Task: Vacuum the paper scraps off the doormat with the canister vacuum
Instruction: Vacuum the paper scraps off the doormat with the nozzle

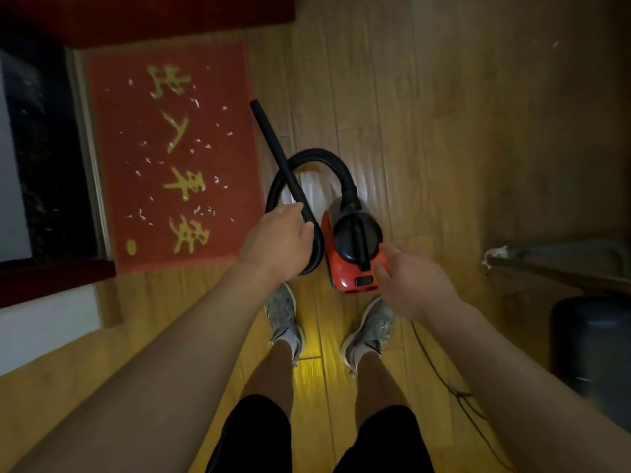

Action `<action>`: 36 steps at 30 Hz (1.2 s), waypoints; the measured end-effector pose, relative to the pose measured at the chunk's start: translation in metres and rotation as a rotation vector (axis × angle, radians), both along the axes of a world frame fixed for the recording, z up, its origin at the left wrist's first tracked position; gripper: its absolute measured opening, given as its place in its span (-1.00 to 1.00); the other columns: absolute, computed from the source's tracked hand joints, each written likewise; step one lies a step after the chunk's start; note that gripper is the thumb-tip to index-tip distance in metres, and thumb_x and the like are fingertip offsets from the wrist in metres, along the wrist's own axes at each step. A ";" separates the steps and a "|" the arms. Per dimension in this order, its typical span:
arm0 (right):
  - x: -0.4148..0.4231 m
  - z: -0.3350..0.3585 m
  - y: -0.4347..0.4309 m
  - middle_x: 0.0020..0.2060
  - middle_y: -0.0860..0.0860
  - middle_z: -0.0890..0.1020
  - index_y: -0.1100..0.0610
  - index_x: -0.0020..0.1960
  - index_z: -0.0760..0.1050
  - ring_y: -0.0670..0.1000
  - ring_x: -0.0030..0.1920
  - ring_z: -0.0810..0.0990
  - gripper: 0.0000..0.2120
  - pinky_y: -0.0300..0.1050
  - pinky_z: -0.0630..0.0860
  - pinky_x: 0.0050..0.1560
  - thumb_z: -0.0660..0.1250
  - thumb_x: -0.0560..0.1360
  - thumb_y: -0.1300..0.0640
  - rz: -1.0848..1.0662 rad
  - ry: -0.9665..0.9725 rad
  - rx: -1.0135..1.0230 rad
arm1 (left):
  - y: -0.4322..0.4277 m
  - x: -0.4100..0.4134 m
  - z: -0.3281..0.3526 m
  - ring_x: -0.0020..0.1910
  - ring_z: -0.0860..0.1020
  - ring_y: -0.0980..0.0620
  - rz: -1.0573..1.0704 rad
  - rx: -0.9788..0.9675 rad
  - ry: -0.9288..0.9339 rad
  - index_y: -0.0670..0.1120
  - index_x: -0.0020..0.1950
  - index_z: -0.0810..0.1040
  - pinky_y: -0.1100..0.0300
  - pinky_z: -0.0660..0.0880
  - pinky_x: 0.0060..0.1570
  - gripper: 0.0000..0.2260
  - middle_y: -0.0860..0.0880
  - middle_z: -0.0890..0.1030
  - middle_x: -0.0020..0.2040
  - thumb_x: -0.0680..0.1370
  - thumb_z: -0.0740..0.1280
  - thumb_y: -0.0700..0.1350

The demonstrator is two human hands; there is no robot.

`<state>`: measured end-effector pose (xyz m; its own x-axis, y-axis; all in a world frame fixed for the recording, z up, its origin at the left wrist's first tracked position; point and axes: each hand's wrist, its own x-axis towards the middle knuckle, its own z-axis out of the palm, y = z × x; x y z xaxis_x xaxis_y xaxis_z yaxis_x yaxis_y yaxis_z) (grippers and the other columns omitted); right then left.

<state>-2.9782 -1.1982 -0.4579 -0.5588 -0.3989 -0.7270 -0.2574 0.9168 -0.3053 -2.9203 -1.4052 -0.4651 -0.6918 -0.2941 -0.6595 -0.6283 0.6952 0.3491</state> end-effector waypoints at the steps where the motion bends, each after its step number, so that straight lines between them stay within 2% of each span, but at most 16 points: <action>1: 0.000 -0.017 0.001 0.21 0.14 0.55 0.18 0.34 0.44 0.18 0.14 0.54 -0.63 0.03 0.48 0.06 0.08 0.67 0.01 0.003 -0.010 0.010 | 0.004 -0.001 -0.019 0.53 0.30 -0.08 0.006 0.008 -0.012 -0.11 0.60 0.23 0.05 0.27 0.45 -0.52 -0.07 0.31 0.58 0.71 0.11 0.04; 5: 0.004 -0.085 0.008 0.24 0.16 0.55 0.21 0.35 0.43 0.18 0.18 0.51 -0.63 0.05 0.49 0.11 0.10 0.67 0.02 -0.024 -0.031 0.007 | 0.015 -0.001 -0.090 0.52 0.32 -0.10 0.045 0.022 -0.060 -0.10 0.60 0.25 0.04 0.28 0.43 -0.53 -0.08 0.33 0.57 0.71 0.12 0.03; 8: 0.008 -0.135 0.018 0.08 0.12 0.58 0.16 0.25 0.47 0.17 0.09 0.55 -0.68 0.02 0.51 0.01 0.13 0.65 -0.01 -0.062 -0.043 0.006 | 0.022 0.001 -0.135 0.43 0.41 -0.14 0.080 0.018 -0.112 -0.10 0.54 0.32 0.03 0.36 0.34 -0.58 -0.11 0.43 0.49 0.70 0.13 0.01; 11: 0.015 -0.179 0.031 -0.03 0.10 0.58 0.11 0.16 0.48 0.15 -0.01 0.57 -0.70 0.08 0.55 -0.02 0.14 0.63 -0.07 -0.083 -0.057 0.027 | 0.030 0.005 -0.176 0.33 0.49 -0.17 0.100 0.011 -0.164 -0.12 0.43 0.41 0.01 0.42 0.25 -0.65 -0.14 0.51 0.38 0.70 0.14 -0.01; 16: 0.035 -0.231 0.050 0.01 0.10 0.57 0.11 0.22 0.47 0.15 0.01 0.56 -0.66 0.02 0.52 0.00 0.18 0.61 -0.09 -0.122 -0.072 0.051 | 0.045 0.015 -0.239 0.40 0.45 -0.15 0.143 0.040 -0.151 -0.10 0.50 0.35 0.04 0.38 0.31 -0.59 -0.11 0.47 0.44 0.69 0.18 0.01; 21: 0.053 -0.264 0.061 0.02 0.07 0.57 0.11 0.20 0.49 0.13 0.03 0.56 -0.65 0.04 0.52 0.02 0.26 0.56 -0.11 -0.135 -0.056 0.025 | 0.050 0.016 -0.293 0.12 0.57 -0.10 0.251 0.053 -0.120 -0.05 0.27 0.44 0.07 0.46 0.08 -0.74 -0.05 0.59 0.12 0.65 0.22 0.05; 24: 0.058 -0.280 0.064 0.07 0.05 0.55 0.10 0.24 0.46 0.11 0.08 0.55 -0.63 -0.01 0.50 0.01 0.32 0.55 -0.10 -0.165 -0.033 0.008 | 0.048 0.015 -0.316 0.05 0.51 -0.05 0.327 0.054 -0.111 -0.07 0.29 0.42 0.14 0.37 0.03 -0.73 0.01 0.52 0.04 0.66 0.22 0.03; 28: 0.056 -0.304 0.067 0.10 0.07 0.55 0.11 0.21 0.46 0.12 0.12 0.54 -0.62 -0.04 0.46 0.05 0.39 0.51 -0.08 -0.180 0.005 -0.001 | 0.042 0.011 -0.342 0.11 0.56 -0.23 0.352 -0.011 -0.114 -0.23 0.28 0.43 0.07 0.38 -0.05 -0.66 -0.20 0.57 0.09 0.66 0.20 0.00; 31: 0.051 -0.318 0.068 0.12 0.08 0.53 0.12 0.23 0.44 0.13 0.11 0.54 -0.59 -0.06 0.42 -0.01 0.41 0.49 -0.07 -0.194 0.029 0.011 | 0.035 0.007 -0.362 0.08 0.56 -0.13 0.420 0.025 -0.132 -0.22 0.35 0.41 0.15 0.34 -0.08 -0.60 -0.10 0.53 0.04 0.68 0.18 0.06; 33: 0.049 -0.326 0.069 0.12 0.07 0.52 0.11 0.22 0.44 0.14 0.08 0.54 -0.59 -0.06 0.43 -0.06 0.43 0.47 -0.04 -0.227 0.058 0.001 | 0.032 0.002 -0.372 -0.07 0.55 0.02 0.486 0.057 -0.116 -0.19 0.36 0.41 0.29 0.37 -0.17 -0.62 0.01 0.51 -0.04 0.68 0.18 0.06; 35: 0.049 -0.332 0.069 0.10 0.06 0.51 0.12 0.19 0.44 0.12 0.05 0.54 -0.62 -0.07 0.42 -0.10 0.44 0.46 0.01 -0.260 0.087 -0.019 | 0.033 -0.005 -0.379 -0.26 0.45 0.18 0.581 0.106 -0.073 -0.10 0.22 0.48 0.49 0.32 -0.44 -0.77 0.10 0.48 -0.17 0.68 0.21 0.02; 36: 0.050 -0.334 0.070 0.10 0.05 0.50 0.12 0.18 0.44 0.10 0.04 0.53 -0.63 -0.07 0.41 -0.11 0.45 0.46 0.03 -0.269 0.101 -0.024 | 0.034 -0.009 -0.382 -0.29 0.43 0.20 0.605 0.121 -0.063 -0.05 0.10 0.48 0.51 0.30 -0.50 -0.85 0.12 0.47 -0.20 0.68 0.22 0.01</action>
